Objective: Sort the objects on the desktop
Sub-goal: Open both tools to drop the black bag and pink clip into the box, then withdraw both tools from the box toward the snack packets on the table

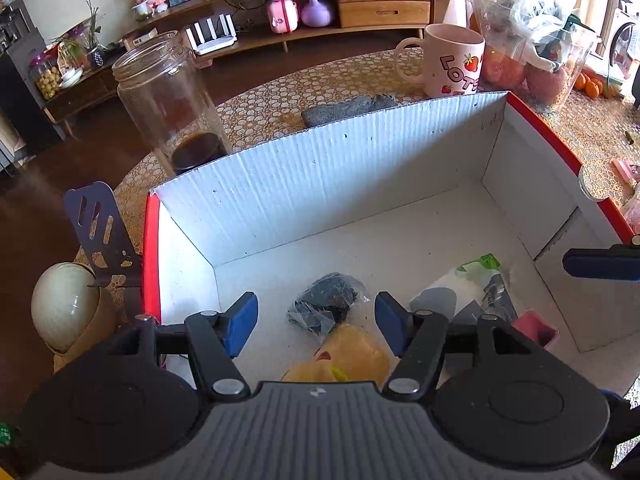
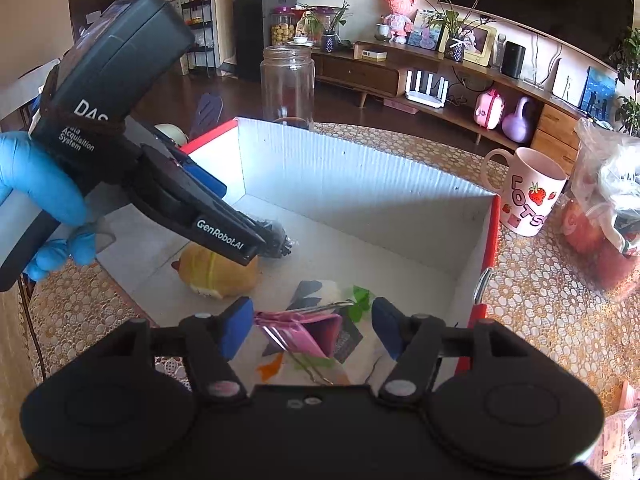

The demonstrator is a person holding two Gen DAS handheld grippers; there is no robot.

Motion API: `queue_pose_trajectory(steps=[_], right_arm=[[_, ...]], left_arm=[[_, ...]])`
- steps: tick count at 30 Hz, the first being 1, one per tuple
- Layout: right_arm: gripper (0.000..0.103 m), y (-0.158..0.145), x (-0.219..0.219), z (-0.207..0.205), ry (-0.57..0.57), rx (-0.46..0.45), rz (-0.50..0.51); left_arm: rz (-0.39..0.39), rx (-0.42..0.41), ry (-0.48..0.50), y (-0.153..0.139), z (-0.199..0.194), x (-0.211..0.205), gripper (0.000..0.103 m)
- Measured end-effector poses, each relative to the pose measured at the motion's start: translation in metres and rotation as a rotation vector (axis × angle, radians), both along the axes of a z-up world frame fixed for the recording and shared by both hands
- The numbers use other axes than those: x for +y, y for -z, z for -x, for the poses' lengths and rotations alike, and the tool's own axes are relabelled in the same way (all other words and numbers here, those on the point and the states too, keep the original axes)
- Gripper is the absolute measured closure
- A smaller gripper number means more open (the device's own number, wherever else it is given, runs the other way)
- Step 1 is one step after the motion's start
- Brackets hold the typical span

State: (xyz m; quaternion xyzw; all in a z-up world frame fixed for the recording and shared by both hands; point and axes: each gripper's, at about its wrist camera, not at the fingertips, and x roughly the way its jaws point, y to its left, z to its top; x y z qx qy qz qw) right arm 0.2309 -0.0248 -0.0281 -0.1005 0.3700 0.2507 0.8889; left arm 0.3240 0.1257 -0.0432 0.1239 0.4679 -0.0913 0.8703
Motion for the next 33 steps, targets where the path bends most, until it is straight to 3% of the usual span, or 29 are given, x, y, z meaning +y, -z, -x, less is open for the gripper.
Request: queue_pose_trajectory(steps=[7,20,24,33], right_arm=[[0.019,-0.012,-0.009,0.009,0.009,-0.022,-0.024],[0.014,-0.036,-0.029,0.043,0.017,-0.058,-0.075],[0.013,-0.042,-0.037,0.055,0.016,-0.066,-0.091],[0.011,-0.052,-0.062,0.08,0.029,-0.084,-0.122]], left_arm=[[0.013,-0.017,0.001,-0.01,0.01,-0.001,0.039],[0.04,-0.059,0.006,-0.032,0.045,-0.012,0.039],[0.055,-0.074,0.009,-0.039,0.056,-0.018,0.021],[0.068,-0.106,0.005,-0.049,0.081,-0.032,0.02]])
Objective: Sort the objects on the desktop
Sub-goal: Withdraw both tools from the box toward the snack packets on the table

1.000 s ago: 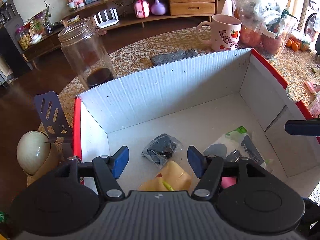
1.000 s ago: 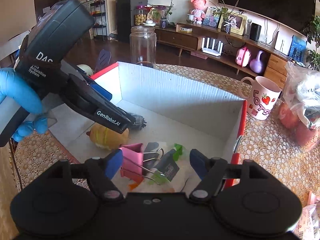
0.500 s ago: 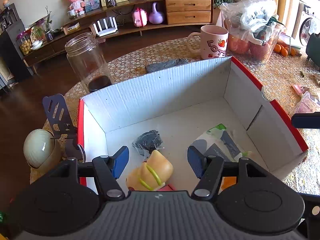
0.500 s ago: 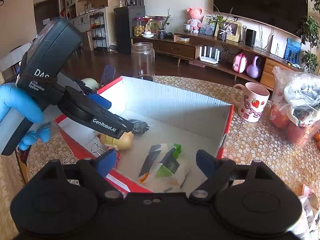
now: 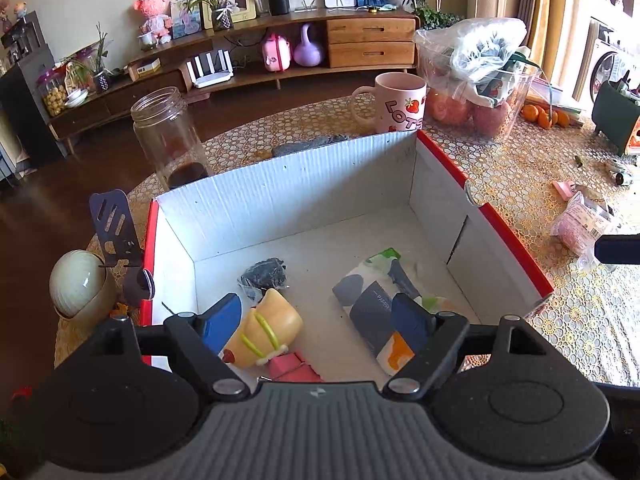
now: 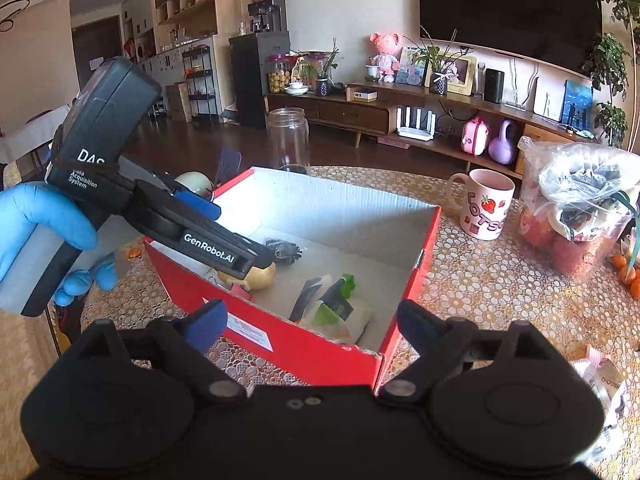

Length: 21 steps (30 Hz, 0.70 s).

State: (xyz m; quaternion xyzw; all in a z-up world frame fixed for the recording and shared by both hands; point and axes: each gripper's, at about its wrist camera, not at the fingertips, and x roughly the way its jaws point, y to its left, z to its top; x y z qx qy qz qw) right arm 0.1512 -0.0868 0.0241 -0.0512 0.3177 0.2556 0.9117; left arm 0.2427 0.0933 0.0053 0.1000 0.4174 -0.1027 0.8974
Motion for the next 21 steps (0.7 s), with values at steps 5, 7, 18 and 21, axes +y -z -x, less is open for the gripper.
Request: queue_pose_trajectory(steps=[5,7,18,21], right_arm=[[0.01,-0.001,-0.018,0.012,0.005,0.0,-0.01],[0.009,0.0,-0.025,0.016,0.004,0.003,-0.008],[0.003,0.006,-0.068,0.048,0.021,-0.015,-0.035],[0.002,0.012,-0.082,0.054,0.047,-0.013,-0.052]], left_arm=[[0.021,-0.033,-0.003,-0.006,0.017,-0.011,0.016],[0.043,-0.039,-0.01,-0.008,0.023,-0.014,0.013],[0.102,-0.114,-0.042,-0.021,0.061,-0.043,0.002],[0.102,-0.152,-0.037,-0.024,0.071,-0.055,0.0]])
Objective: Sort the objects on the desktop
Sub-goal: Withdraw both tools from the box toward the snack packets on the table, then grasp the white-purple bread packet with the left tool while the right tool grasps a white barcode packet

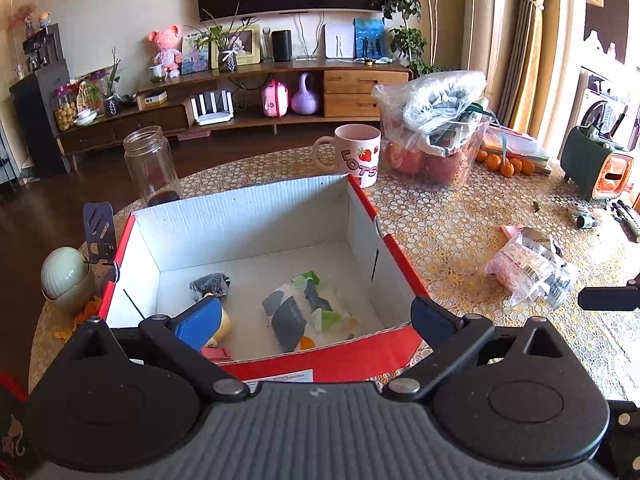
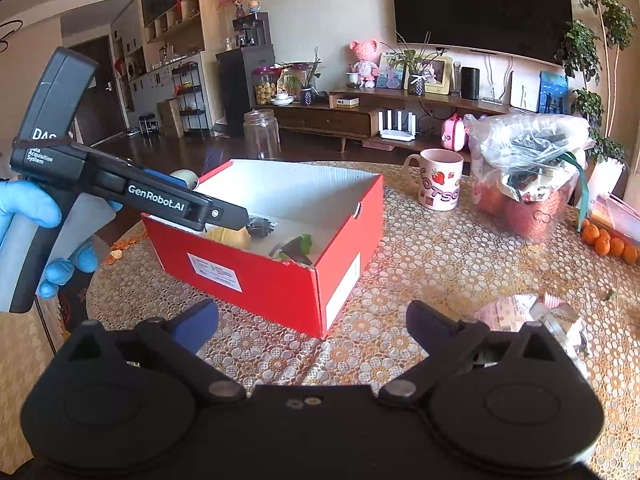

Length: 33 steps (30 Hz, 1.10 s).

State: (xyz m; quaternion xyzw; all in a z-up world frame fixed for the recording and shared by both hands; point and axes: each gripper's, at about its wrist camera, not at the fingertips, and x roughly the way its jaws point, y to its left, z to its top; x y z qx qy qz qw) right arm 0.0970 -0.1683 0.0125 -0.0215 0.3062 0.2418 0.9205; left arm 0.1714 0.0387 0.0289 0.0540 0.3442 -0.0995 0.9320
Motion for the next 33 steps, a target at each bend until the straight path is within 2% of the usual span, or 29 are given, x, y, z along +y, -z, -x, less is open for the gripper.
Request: queue_pose_trajectory(steps=[4,10,18,33], right_arm=[[0.002,0.007,-0.019,0.009,0.042,-0.018,0.002],[0.002,0.015,-0.058,0.015,0.112,-0.005,-0.013],[0.001,0.031,-0.109,0.017,0.226,0.028,0.002],[0.002,0.06,-0.159,-0.007,0.291,0.04,0.032]], left_arm=[[0.014,-0.025,0.005,0.001,0.011,-0.016,0.0],[0.044,-0.002,0.058,0.012,0.023,-0.048,0.0],[0.042,0.019,0.119,0.022,0.026,-0.095,0.0],[-0.01,0.067,0.184,0.037,-0.007,-0.176,0.0]])
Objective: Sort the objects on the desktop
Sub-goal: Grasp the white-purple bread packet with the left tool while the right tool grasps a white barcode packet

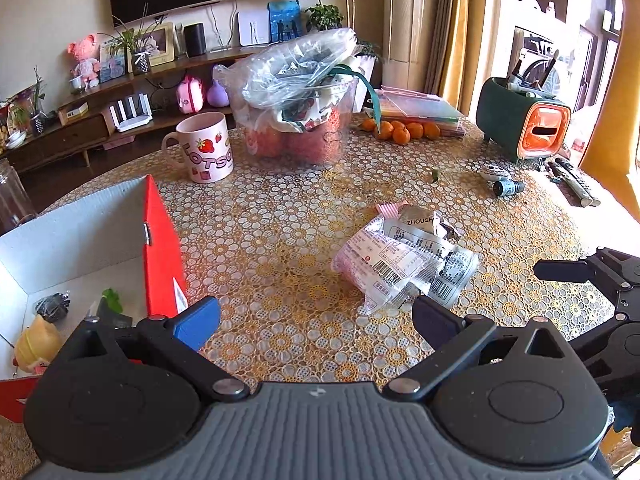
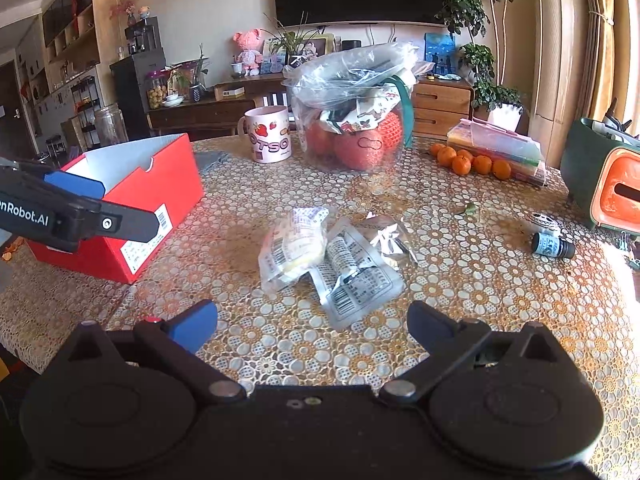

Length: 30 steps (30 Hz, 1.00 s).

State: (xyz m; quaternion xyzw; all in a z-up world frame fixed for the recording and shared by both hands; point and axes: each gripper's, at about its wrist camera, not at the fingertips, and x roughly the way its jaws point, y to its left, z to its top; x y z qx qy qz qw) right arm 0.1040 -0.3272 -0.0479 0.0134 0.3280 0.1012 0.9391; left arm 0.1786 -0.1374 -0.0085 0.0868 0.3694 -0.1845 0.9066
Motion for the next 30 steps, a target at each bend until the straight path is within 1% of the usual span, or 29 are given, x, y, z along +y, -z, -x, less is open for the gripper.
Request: queue_pose_trajectory(steps=[6,10,13,17,21,25,28,30], right_arm=[[0.002,0.011,-0.011,-0.016,0.007,0.01,0.023],[0.002,0.018,-0.011,-0.026,-0.011,0.011,0.044],[0.002,0.023,-0.01,-0.034,-0.027,0.01,0.056],[0.002,0.026,-0.011,-0.045,-0.037,0.018,0.047],[0.002,0.03,-0.007,-0.054,-0.058,0.014,0.068],[0.003,0.035,-0.004,-0.063,-0.069,0.018,0.088],[0.003,0.039,-0.002,-0.069,-0.074,0.022,0.09],[0.004,0.041,0.0,-0.072,-0.076,0.026,0.1]], left_arm=[[-0.024,0.028,-0.004,0.012,-0.023,-0.024,0.0],[-0.032,0.043,-0.008,0.017,-0.039,-0.039,0.0],[-0.026,0.081,-0.017,0.02,-0.055,-0.049,0.0],[-0.014,0.146,-0.043,0.025,-0.077,-0.059,0.0],[-0.01,0.201,-0.085,0.032,-0.097,-0.067,0.0],[-0.01,0.231,-0.11,0.04,-0.109,-0.073,0.0],[-0.023,0.245,-0.151,0.047,-0.116,-0.077,0.0],[-0.009,0.265,-0.175,0.051,-0.119,-0.079,0.0]])
